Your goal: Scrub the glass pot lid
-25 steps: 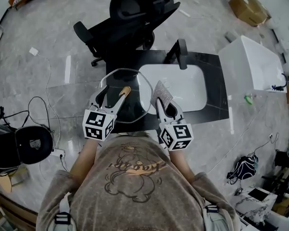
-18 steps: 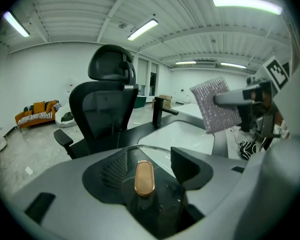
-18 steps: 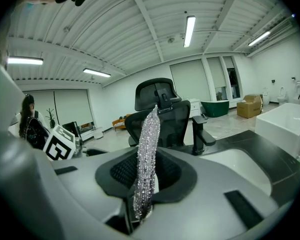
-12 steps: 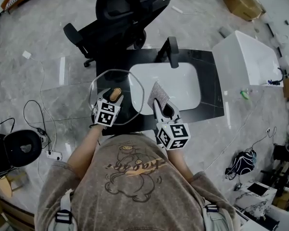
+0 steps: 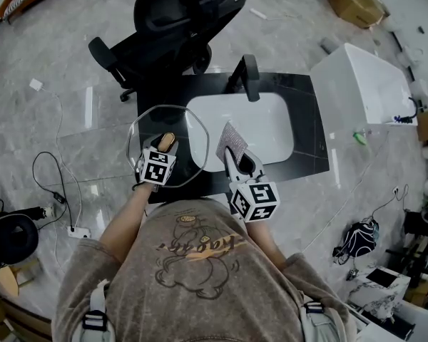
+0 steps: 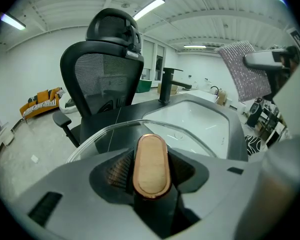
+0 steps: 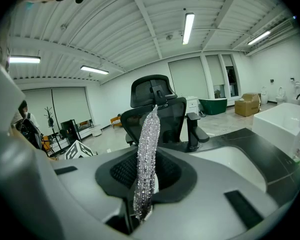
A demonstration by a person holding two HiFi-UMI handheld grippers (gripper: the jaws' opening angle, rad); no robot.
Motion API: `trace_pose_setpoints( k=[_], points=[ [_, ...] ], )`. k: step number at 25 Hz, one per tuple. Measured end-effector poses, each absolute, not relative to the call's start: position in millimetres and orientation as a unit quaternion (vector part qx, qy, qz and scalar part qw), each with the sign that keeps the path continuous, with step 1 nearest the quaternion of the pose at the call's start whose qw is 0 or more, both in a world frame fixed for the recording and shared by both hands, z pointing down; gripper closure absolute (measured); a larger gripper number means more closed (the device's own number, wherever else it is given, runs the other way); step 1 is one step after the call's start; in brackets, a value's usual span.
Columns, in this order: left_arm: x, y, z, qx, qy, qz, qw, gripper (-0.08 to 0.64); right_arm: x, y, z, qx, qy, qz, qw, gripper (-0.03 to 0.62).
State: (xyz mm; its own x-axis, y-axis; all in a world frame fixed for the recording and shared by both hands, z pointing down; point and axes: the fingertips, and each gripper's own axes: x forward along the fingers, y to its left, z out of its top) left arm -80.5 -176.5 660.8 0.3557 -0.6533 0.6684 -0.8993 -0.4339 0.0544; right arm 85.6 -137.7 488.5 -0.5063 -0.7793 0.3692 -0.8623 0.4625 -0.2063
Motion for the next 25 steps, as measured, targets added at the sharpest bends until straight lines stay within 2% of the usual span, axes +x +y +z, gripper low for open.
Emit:
trace_pose_setpoints(
  k=[14, 22, 25],
  points=[
    [-80, -168, 655, 0.783, -0.485, 0.301, 0.246, 0.380, 89, -141, 502, 0.480, -0.847, 0.193, 0.124, 0.515],
    [-74, -162, 575, 0.809, -0.481, 0.268, 0.205, 0.380, 95, -149, 501, 0.484, -0.846, 0.187, 0.126, 0.515],
    [-75, -161, 556, 0.819, -0.476, 0.234, 0.221, 0.380, 104, -154, 495, 0.492, -0.843, 0.185, 0.118, 0.515]
  ],
)
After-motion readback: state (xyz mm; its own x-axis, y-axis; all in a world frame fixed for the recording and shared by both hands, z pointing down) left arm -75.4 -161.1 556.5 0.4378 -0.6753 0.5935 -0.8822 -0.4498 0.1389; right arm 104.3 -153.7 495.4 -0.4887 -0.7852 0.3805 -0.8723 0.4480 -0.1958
